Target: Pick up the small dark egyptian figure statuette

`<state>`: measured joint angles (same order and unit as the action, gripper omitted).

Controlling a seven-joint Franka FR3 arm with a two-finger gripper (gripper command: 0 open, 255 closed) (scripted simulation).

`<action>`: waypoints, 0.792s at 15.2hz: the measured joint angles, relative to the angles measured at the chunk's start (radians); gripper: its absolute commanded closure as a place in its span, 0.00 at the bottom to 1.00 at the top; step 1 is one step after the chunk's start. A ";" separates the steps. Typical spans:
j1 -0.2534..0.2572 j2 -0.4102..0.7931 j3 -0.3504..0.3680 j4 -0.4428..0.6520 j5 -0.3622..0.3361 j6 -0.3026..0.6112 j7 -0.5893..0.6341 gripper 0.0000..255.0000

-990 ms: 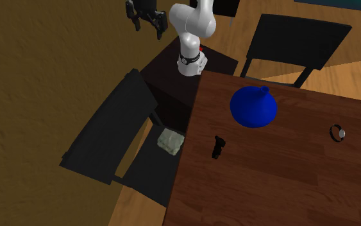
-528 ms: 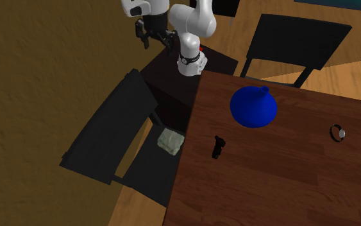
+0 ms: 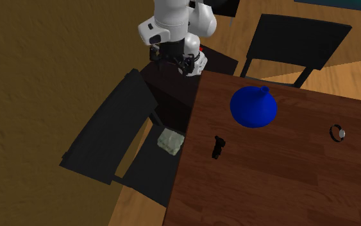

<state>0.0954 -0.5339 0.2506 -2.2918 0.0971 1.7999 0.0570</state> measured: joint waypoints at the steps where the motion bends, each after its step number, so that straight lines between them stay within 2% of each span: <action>1: 0.004 0.024 0.013 0.014 0.004 0.015 0.011 0.00; 8: 0.035 0.199 0.122 0.108 0.008 0.125 0.109 0.00; 12: 0.049 0.323 0.184 0.197 -0.022 0.174 0.176 0.00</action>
<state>0.1445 -0.2108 0.4346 -2.0951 0.0747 1.9741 0.2335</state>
